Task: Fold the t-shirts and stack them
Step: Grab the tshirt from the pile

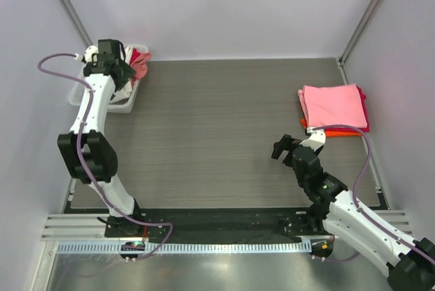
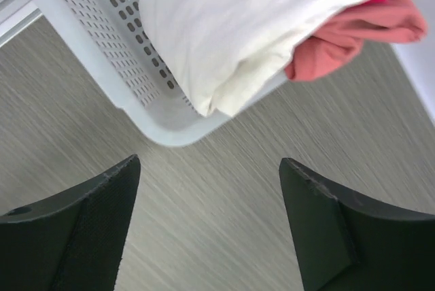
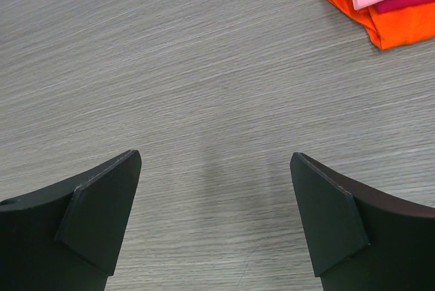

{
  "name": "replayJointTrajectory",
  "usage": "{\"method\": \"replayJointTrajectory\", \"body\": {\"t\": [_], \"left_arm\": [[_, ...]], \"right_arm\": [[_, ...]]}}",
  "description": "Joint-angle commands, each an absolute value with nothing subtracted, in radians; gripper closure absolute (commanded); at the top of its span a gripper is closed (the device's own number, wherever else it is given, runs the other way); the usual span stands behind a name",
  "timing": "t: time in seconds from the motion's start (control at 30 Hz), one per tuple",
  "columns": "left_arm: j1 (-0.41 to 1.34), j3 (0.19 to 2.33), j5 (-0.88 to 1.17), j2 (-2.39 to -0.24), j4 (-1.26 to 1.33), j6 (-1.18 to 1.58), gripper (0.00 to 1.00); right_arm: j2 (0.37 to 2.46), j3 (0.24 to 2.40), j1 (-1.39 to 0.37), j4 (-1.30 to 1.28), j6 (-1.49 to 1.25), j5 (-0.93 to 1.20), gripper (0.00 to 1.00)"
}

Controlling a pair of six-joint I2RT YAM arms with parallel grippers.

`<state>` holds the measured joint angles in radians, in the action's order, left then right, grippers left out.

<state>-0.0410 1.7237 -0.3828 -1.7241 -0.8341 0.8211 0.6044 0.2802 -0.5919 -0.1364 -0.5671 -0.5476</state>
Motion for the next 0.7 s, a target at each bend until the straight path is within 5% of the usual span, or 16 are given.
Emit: {"method": "replayJointTrajectory", "body": {"t": [0.0, 0.4, 0.5, 0.67], "left_arm": [[-0.078, 1.785, -0.339, -1.816, -0.805, 0.833, 0.19], [-0.147, 1.933, -0.305, -2.034, -0.753, 0.779, 0.63], [-0.149, 1.934, -0.328, -2.010, -0.724, 0.753, 0.98], [-0.141, 1.796, -0.405, -1.793, -0.665, 0.790, 1.00]], "right_arm": [[0.589, 0.291, -0.591, -0.110, -0.577, -0.578, 0.03], [0.594, 0.295, -0.591, -0.112, -0.577, -0.566, 0.03], [0.592, 0.293, -0.591, -0.110, -0.577, -0.561, 0.02], [0.597, 0.293, -0.592, -0.112, -0.577, -0.560, 0.03]]}}
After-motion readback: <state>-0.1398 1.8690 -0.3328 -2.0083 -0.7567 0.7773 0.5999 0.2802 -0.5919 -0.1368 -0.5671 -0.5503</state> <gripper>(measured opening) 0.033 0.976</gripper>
